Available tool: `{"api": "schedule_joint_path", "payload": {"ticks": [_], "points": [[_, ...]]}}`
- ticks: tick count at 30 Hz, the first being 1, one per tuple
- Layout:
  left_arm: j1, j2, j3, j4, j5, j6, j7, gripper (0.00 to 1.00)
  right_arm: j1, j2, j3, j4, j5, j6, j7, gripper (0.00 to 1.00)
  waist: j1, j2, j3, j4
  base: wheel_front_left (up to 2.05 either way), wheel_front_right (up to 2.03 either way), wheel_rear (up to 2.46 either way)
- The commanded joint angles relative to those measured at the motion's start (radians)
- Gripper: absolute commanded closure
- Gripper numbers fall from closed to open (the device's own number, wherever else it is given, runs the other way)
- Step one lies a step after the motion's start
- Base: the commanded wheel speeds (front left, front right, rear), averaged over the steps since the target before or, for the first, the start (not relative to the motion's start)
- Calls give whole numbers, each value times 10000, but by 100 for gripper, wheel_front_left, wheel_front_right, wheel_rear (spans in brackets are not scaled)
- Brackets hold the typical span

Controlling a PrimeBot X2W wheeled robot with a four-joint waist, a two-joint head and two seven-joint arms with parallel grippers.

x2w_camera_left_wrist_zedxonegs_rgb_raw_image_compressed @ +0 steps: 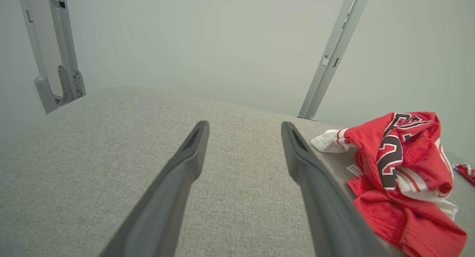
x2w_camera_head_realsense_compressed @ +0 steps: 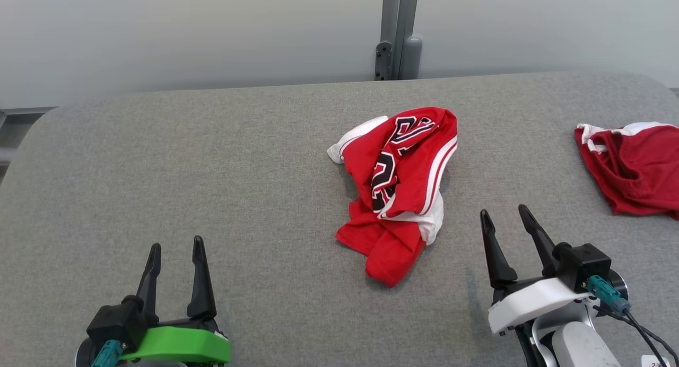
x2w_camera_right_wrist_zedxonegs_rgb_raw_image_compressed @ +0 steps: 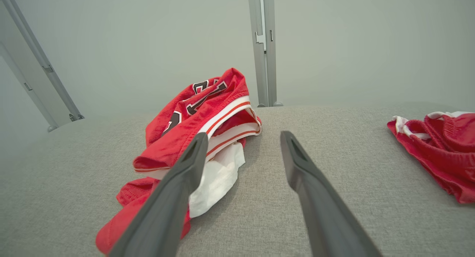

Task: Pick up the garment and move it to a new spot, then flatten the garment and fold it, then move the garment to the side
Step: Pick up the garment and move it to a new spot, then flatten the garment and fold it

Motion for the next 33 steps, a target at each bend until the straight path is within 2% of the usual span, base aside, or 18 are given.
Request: {"api": "schedule_joint_path", "payload": {"ticks": [1,10,25,33], "points": [[115,-19,62,-26,172,-33,-5,0,99,-26,34,62,46,-3,-27,0,1,0,-22,-33,0,0,0],[96,-56,194,14,234,-135,-5,0,-65,-26,68,276,-11,-3,-27,0,1,0,-30,-106,0,0,0],[32,-59,49,146,139,-57,-6,0,-71,-26,-172,-4,-33,-3,-27,0,1,0,-36,-7,0,0,0],[-135,-57,-169,161,40,-61,-6,0,-341,-23,165,153,-163,-3,-27,0,1,0,306,423,0,0,0]]}}
